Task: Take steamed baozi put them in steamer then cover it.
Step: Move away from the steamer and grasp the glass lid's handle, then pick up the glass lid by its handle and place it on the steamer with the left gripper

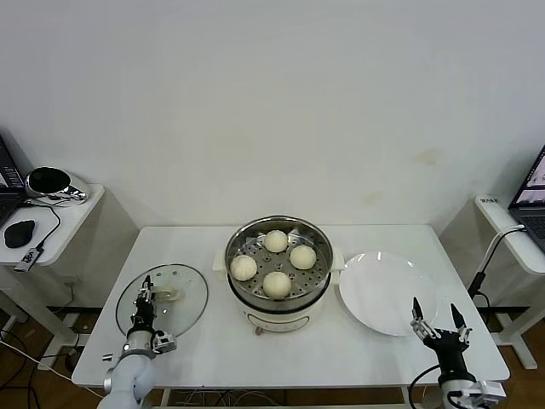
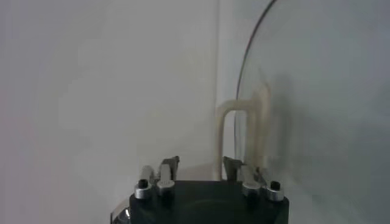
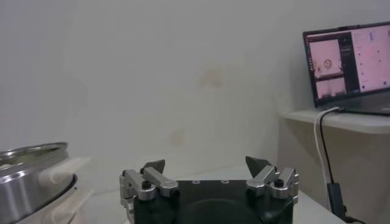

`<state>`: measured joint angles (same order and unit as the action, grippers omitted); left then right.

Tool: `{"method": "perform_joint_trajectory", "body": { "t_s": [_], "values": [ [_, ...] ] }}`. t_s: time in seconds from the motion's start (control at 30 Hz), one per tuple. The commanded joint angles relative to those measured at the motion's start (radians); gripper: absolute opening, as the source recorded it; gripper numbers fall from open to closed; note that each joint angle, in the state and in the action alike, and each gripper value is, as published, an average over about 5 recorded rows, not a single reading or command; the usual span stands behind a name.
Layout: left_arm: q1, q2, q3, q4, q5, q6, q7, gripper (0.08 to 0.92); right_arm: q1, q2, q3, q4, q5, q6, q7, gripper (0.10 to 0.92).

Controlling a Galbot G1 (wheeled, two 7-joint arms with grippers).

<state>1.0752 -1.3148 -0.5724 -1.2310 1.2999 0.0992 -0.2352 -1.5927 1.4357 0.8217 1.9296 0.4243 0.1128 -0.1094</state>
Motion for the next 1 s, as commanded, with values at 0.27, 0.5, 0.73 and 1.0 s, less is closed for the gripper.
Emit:
{"method": "perform_joint_trajectory", "body": {
  "t_s": [0.27,0.5,0.73,1.0],
  "values": [
    [0.08,0.025,-0.002,-0.206,-0.09,0.058,0.086,0.14,0.004,-0.003,-0.004,0.024,0.006,-0.006,0.001,0.823],
    [0.175,0.032,-0.014,-0.529,-0.147,0.3,0.242,0.135,0.009,-0.01,-0.003,0.042,0.031,-0.013,0.001,0.823],
    [0.223,0.09,-0.046,-0.732,-0.15,0.446,0.375,0.135,0.007,-0.018,0.002,0.062,0.038,-0.035,0.006,0.823],
    [0.216,0.082,0.012,-0.866,-0.05,0.579,0.427,0.135,0.002,-0.021,0.001,0.054,0.016,-0.038,0.01,0.823]
  ]
}}
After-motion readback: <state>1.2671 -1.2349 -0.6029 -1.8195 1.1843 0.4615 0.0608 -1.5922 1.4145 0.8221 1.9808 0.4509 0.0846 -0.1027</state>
